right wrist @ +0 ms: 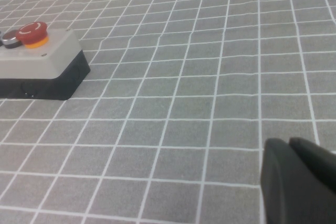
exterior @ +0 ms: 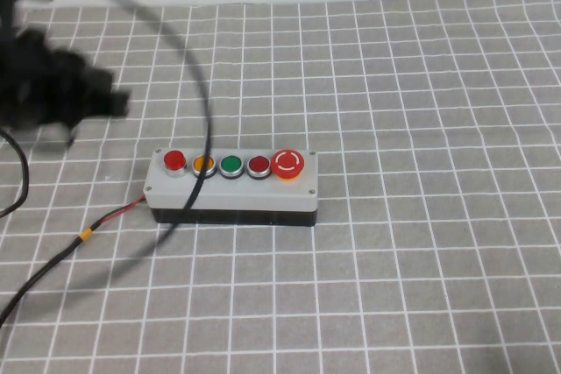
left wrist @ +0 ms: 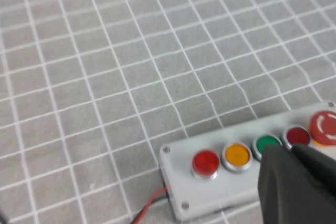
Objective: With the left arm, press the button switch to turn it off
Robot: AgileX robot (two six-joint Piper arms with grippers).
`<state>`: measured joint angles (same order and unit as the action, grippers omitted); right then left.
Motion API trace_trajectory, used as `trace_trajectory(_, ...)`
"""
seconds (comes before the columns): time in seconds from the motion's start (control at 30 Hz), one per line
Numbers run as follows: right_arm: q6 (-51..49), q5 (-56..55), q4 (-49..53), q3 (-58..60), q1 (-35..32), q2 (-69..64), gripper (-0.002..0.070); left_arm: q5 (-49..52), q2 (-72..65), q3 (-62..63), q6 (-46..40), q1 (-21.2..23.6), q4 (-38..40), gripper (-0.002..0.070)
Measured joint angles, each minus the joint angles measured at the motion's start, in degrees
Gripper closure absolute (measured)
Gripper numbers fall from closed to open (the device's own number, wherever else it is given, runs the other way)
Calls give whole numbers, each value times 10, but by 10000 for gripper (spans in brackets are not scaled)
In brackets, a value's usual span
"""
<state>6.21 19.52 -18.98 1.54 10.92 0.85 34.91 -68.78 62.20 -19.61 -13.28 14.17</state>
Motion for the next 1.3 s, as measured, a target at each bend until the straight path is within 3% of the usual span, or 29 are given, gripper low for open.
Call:
trace_trajectory(0.33, 0, 0, 0, 0, 0, 0, 694, -121, 314, -269, 14, 0, 2, 678)
trace_trajectory(0.77, 0, 0, 0, 0, 0, 0, 694, -150, 616, -501, 63, 0, 2, 678)
trace_trajectory(1.3, 0, 0, 0, 0, 0, 0, 694, -161, 673, -584, 70, 0, -4, 678)
